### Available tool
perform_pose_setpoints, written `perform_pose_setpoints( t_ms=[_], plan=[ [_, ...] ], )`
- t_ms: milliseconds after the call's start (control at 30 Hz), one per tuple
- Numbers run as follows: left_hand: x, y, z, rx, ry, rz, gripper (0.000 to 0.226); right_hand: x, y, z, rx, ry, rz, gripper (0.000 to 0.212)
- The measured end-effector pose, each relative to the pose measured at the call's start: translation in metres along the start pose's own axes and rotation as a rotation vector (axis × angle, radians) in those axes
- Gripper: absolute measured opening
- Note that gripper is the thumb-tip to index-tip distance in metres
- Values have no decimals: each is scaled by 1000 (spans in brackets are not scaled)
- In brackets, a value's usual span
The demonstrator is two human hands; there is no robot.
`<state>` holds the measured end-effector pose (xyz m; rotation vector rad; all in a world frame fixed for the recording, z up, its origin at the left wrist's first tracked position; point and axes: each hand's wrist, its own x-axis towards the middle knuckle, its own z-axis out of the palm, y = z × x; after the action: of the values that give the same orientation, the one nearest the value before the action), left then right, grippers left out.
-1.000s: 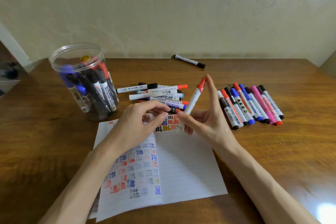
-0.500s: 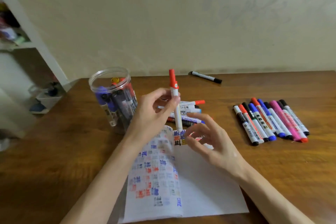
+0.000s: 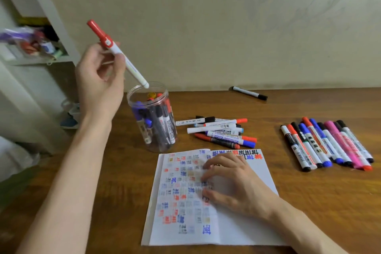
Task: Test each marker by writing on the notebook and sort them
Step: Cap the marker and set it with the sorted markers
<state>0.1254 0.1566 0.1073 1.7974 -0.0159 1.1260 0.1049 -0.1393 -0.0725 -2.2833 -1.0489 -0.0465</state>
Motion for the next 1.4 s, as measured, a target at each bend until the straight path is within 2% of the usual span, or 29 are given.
perform_pose_setpoints(
  t_ms=[233, 333, 367, 500, 600, 734, 934, 1067, 1134, 1234, 1400],
  plan=[
    [-9, -25, -2, 398, -128, -99, 17, 0, 0, 1, 32, 18, 5, 32],
    [-14, -34, 1, 443, -152, -85, 15, 1, 0, 1, 36, 21, 3, 32],
    [-14, -37, 1, 449, -157, -77, 18, 1, 1, 2, 37, 22, 3, 32],
    [-16, -37, 3, 428, -161, -42, 58, 1, 1, 2, 43, 27, 3, 32],
    [-17, -38, 5, 445, -155, 24, 68, 0, 1, 2, 50, 34, 1, 30],
    [-15, -42, 5, 472, -167, 61, 59, 0, 1, 1, 52, 21, 10, 31],
    [-12, -45, 0, 462, -212, -23, 51, -1, 1, 1, 52, 13, 17, 32],
    [-6, -56, -1, 516, -148, 21, 23, 0, 1, 1, 52, 10, 18, 32],
    [-3, -60, -1, 510, -151, 9, 16, 0, 1, 1, 54, 11, 16, 32],
    [-1, -57, -3, 455, -180, -4, 30, 0, 0, 1, 61, 23, 16, 31],
    [-3, -55, -2, 478, -373, 85, 39, 0, 0, 0, 65, 9, 22, 33]
  ],
)
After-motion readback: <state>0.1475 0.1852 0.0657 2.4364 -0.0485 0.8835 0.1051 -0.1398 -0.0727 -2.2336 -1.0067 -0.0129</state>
